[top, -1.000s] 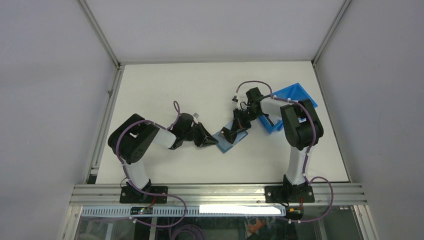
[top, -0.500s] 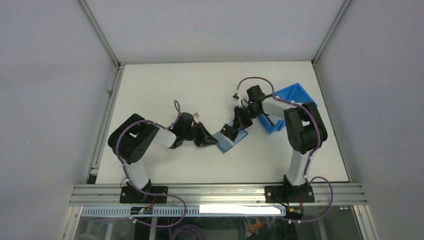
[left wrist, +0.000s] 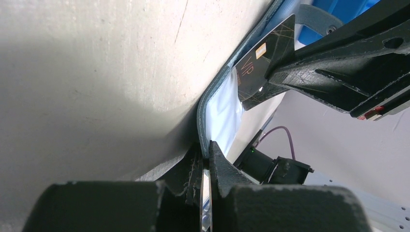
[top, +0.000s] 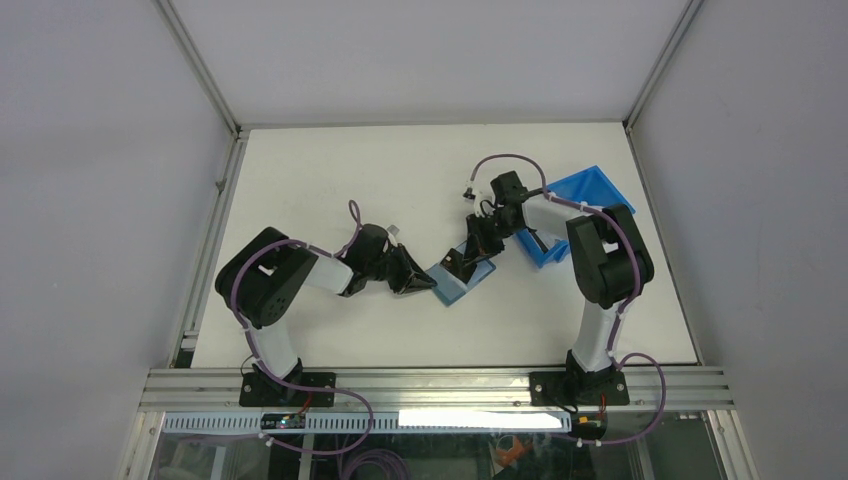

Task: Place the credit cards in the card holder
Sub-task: Insert the credit card into the card holder.

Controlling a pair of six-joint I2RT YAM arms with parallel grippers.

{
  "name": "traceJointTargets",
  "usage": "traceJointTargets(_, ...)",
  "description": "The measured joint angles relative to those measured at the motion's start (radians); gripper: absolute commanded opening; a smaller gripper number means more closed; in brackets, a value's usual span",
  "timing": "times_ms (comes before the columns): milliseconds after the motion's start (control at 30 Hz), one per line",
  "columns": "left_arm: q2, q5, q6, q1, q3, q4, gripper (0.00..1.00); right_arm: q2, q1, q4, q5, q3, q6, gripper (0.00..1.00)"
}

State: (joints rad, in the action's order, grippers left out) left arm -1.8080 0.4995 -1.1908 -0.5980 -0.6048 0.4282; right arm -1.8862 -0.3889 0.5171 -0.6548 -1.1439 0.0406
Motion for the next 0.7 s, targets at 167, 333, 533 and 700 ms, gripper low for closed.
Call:
traceJointTargets(167,0.008,-0.002,0.020,0.000,-0.022,-0.056,0.02,0.002,-0.005,0.004,-0.010,0.014,-0.023,0.19)
traceJointTargets(333,0.011,-0.002,0.039,0.000,-0.043,-0.100,0.02,0.015,-0.025,0.020,-0.010,0.028,-0.035,0.20)
traceJointTargets(533,0.015,-0.003,0.060,0.000,-0.054,-0.130,0.02,0.015,-0.032,0.027,-0.003,0.028,-0.044,0.21)
traceJointTargets(700,0.017,-0.005,0.075,0.000,-0.059,-0.144,0.02,0.016,-0.034,0.034,0.006,0.025,-0.051,0.27)
